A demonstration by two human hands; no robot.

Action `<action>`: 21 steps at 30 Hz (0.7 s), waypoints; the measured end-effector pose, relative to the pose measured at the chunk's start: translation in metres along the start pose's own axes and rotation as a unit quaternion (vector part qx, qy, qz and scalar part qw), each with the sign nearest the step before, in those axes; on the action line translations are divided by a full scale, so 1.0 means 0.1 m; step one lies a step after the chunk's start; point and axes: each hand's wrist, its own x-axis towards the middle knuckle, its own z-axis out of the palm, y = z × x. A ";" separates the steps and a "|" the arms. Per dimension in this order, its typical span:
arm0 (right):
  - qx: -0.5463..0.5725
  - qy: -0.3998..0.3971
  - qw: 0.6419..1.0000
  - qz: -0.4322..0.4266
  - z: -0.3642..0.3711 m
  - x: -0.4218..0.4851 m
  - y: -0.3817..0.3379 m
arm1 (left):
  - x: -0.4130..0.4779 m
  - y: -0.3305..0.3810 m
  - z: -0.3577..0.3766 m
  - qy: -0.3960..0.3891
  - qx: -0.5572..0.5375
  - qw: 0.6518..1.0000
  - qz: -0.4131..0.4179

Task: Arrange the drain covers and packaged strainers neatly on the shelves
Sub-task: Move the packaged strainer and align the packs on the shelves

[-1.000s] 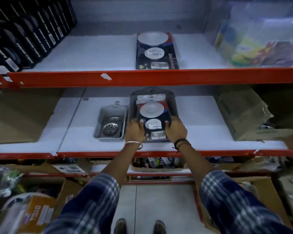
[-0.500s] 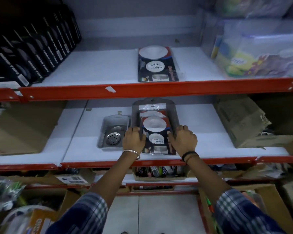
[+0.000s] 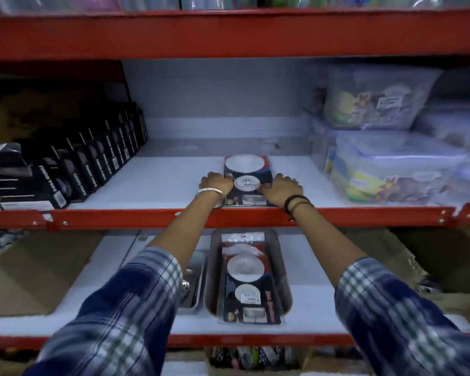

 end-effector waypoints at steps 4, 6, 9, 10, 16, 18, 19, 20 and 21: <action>0.123 0.010 0.992 0.032 -0.07 0.08 -0.10 | -0.03 0.13 -0.01 -0.038 -0.246 0.968 -0.032; 0.204 0.026 0.977 0.047 -0.16 0.01 -0.11 | -0.15 0.17 -0.07 -0.019 -0.357 0.933 -0.033; 0.249 0.073 0.964 0.053 -0.28 -0.23 -0.09 | -0.33 0.16 -0.13 0.044 -0.396 0.917 -0.008; 0.250 0.087 0.963 0.052 -0.30 -0.33 -0.08 | -0.40 0.12 -0.11 0.048 -0.410 0.911 0.002; 0.249 0.180 0.952 0.003 -0.06 -1.14 0.03 | -1.17 -0.29 0.03 0.105 -0.404 0.908 0.047; 0.262 0.200 0.944 -0.007 0.11 -1.44 0.07 | -1.42 -0.55 0.16 0.096 -0.412 0.905 0.045; 0.267 0.210 0.940 -0.014 0.23 -1.61 0.10 | -1.58 -0.71 0.22 0.091 -0.406 0.908 0.044; 0.270 0.221 0.937 -0.026 0.34 -1.72 0.14 | -1.68 -0.83 0.29 0.091 -0.399 0.911 0.044; 0.271 0.226 0.935 -0.034 0.49 -1.87 0.19 | -1.81 -1.00 0.35 0.088 -0.389 0.916 0.042</action>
